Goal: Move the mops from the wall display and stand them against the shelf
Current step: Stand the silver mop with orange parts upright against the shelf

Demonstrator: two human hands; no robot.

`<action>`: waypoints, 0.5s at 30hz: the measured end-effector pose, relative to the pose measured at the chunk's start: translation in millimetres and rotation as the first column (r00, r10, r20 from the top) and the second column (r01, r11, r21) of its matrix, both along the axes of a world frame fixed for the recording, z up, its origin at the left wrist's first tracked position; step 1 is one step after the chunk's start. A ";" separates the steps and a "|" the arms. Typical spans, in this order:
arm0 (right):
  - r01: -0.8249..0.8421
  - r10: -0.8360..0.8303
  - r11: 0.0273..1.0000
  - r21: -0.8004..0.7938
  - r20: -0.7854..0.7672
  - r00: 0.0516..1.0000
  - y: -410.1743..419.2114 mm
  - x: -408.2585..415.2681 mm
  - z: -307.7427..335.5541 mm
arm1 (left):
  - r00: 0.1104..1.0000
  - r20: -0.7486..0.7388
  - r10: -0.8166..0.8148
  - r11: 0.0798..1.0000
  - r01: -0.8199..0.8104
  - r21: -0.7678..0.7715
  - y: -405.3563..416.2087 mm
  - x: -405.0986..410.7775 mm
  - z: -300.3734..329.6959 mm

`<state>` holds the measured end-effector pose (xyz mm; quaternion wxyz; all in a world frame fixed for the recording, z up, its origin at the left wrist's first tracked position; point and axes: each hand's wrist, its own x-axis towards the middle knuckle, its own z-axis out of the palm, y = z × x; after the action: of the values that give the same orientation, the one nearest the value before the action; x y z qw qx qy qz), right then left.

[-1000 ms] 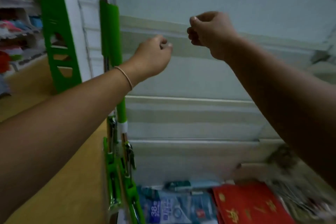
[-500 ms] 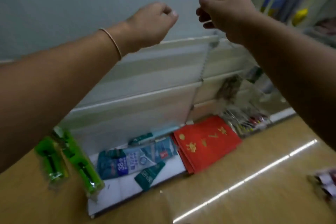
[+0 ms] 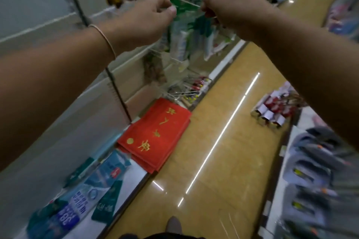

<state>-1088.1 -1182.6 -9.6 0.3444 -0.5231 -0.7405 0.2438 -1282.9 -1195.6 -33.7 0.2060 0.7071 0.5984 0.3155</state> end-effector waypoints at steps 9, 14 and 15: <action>0.290 -0.290 0.957 -0.011 -0.001 0.957 45.9 149.1 -15.8 | 0.954 0.025 -0.299 0.954 0.299 -0.003 106.0 151.4 -16.3; 0.419 -0.417 0.908 -0.025 0.059 0.907 92.8 201.9 -9.6 | 0.902 0.032 -0.431 0.902 0.431 0.013 176.7 215.0 -18.5; 0.439 -0.436 0.898 -0.024 0.067 0.897 105.6 212.2 -8.1 | 0.892 0.032 -0.451 0.892 0.451 0.021 194.2 226.3 -17.7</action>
<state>-875.9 -1076.9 -17.7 0.3580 -0.6896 -0.6092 0.1587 -1056.6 -1001.4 -51.4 0.2795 0.8222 0.4123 0.2756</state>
